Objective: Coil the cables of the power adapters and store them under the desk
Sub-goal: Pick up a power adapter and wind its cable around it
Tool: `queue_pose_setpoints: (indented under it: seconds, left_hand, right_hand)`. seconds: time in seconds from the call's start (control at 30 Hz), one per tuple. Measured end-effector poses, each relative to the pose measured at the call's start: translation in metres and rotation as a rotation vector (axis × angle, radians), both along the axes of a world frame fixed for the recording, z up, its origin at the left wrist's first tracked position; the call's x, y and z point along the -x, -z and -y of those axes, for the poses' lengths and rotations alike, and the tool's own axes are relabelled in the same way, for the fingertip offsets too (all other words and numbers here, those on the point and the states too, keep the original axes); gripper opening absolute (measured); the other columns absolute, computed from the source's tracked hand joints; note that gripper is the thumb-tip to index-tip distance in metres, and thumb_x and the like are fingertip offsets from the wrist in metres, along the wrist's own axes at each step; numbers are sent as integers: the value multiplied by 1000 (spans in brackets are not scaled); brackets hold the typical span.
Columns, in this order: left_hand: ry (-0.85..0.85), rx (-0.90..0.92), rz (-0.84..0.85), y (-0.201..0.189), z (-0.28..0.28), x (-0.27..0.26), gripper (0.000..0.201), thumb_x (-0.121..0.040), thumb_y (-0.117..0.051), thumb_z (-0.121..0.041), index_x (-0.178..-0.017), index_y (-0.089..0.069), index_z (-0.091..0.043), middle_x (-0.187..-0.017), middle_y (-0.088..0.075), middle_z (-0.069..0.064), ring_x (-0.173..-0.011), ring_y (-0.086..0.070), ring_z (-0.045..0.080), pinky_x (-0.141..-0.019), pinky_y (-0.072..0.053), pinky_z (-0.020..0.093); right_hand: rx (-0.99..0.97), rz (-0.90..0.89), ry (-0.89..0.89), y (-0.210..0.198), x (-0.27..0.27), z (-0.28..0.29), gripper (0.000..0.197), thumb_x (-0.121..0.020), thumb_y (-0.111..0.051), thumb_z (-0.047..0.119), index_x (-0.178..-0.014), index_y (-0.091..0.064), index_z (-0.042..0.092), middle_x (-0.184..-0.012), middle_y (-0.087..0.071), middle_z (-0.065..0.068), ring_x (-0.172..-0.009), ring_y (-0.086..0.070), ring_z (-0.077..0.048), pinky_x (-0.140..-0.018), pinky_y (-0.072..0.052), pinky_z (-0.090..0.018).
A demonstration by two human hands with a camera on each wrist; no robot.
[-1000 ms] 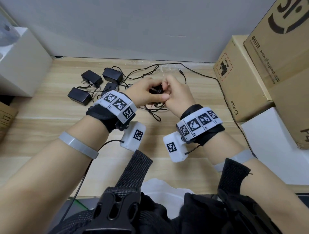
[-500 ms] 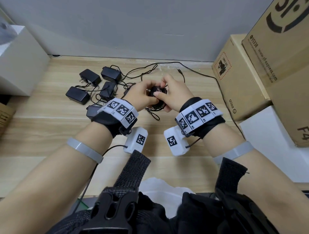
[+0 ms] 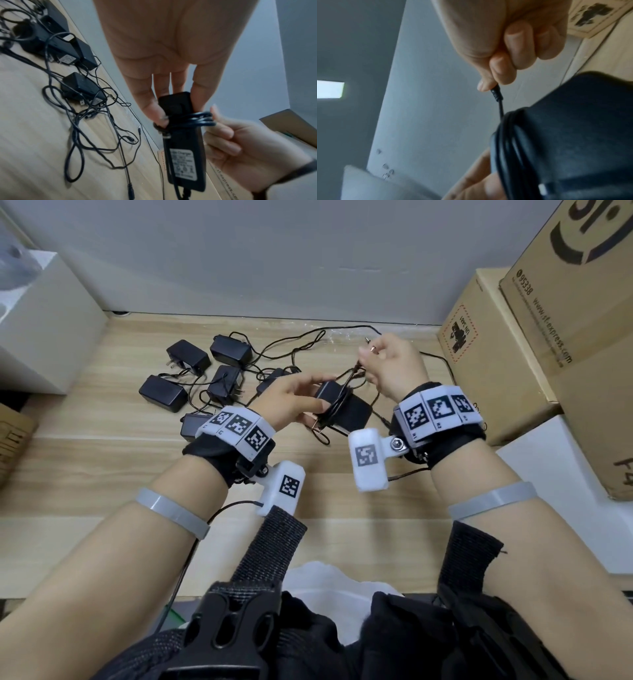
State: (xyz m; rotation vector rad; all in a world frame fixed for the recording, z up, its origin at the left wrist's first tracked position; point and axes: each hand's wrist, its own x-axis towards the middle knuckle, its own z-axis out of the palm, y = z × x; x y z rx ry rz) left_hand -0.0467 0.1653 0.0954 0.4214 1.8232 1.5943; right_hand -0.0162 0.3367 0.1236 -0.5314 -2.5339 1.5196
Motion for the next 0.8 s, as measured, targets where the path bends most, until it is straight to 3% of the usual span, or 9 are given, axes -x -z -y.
queue_pose_setpoints:
  seconds: [0.07,0.13,0.23,0.3,0.4,0.5,0.57,0.67,0.8]
  left_hand:
    - [27,-1,5,-3,-2,0,46,-85,-54,9,-125,-50,-13,-93,-62,-1,-60,-61,4,-57,-50,19]
    - [33,4,18,-4,-4,-3,45,-85,-53,8,-125,-50,-12,-93,-61,0,-61,-61,4,-56,-50,19]
    - [21,14,18,-3,-5,-6,39,-86,-51,6,-118,-54,-17,-88,-59,-2,-58,-58,0,-54,-46,17]
    - [-2,27,16,-3,-5,-8,35,-86,-52,-1,-112,-57,-23,-84,-59,-6,-59,-55,-2,-56,-43,16]
    - [-51,6,45,-1,-6,-11,35,-80,-55,-12,-109,-61,-29,-92,-60,-8,-77,-54,5,-68,-46,21]
    - [-122,-58,75,4,-8,-13,34,-88,-52,-4,-116,-56,-23,-95,-60,-6,-86,-57,9,-77,-51,30]
    - [-179,-112,107,7,-10,-14,29,-88,-55,-4,-110,-53,-22,-87,-61,-5,-79,-60,9,-70,-54,29]
    - [-264,-149,150,11,-13,-15,22,-87,-58,-5,-101,-52,-22,-68,-65,-12,-66,-61,3,-61,-54,25]
    - [-383,-147,160,19,-15,-18,24,-83,-63,-4,-92,-49,-21,-74,-52,-7,-68,-56,4,-57,-52,22]
  right_hand:
    - [108,10,44,3,-3,-4,20,-94,-50,20,-75,-46,15,-56,-44,1,-31,-37,0,-33,-26,-11]
    - [174,24,66,6,-7,-4,16,-96,-47,20,-84,-46,10,-55,-42,-1,-28,-34,0,-32,-27,-12]
    - [252,54,86,14,-12,-4,14,-96,-46,20,-89,-45,8,-65,-51,-2,-33,-43,-1,-34,-34,-15]
    - [407,62,104,16,-16,-2,12,-97,-45,14,-87,-44,6,-70,-53,-6,-34,-48,-2,-34,-38,-16]
    - [563,69,138,19,-19,0,23,-93,-42,-4,-76,-39,11,-66,-52,-11,-30,-45,-5,-31,-36,-16]
    - [518,165,89,25,-20,5,27,-88,-38,-10,-80,-42,16,-64,-49,-9,-28,-37,-6,-32,-27,-14]
    - [468,229,-10,31,-23,11,25,-92,-34,-1,-82,-46,19,-65,-42,-4,-30,-31,-6,-34,-23,-13]
    - [386,258,-91,35,-27,21,26,-101,-29,25,-82,-44,17,-60,-29,1,-32,-23,-3,-37,-18,-13]
    - [396,228,-118,40,-36,28,40,-97,-35,43,-79,-51,12,-57,-24,-4,-36,-23,-8,-40,-18,-18]
